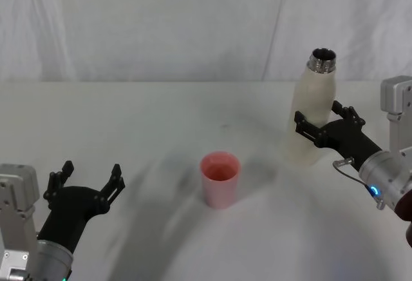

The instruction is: Grasp the thermos with one hand and pour water into the cup lid.

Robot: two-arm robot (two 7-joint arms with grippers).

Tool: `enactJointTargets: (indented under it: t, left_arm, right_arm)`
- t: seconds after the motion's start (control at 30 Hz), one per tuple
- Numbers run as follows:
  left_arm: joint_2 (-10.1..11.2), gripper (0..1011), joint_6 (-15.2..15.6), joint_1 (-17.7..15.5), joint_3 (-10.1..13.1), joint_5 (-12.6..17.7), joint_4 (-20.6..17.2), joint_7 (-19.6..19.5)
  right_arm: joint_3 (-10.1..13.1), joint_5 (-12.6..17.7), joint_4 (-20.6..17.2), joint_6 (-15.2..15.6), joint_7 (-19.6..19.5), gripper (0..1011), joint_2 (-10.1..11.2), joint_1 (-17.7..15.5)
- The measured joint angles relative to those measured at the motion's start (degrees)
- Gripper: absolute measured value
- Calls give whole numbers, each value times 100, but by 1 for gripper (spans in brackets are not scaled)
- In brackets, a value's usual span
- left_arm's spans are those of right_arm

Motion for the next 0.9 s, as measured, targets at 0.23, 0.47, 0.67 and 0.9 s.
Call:
enactJointTargets:
  t: [0.23, 0.47, 0.67, 0.9]
  left_arm:
    - [0, 1001, 0, 0, 0, 0, 0, 0]
    - [0, 1001, 0, 0, 0, 0, 0, 0]
    - [0, 1001, 0, 0, 0, 0, 0, 0]
    - [0, 1001, 0, 0, 0, 0, 0, 0]
  right_arm:
    - [15, 4, -93, 16, -9, 1001, 43, -68]
    - [29, 10, -151, 25, -18, 1001, 69, -113]
    - [36, 14, -183, 41, -26, 1001, 83, -134]
    - [44, 14, -219, 53, -41, 1001, 98, -166]
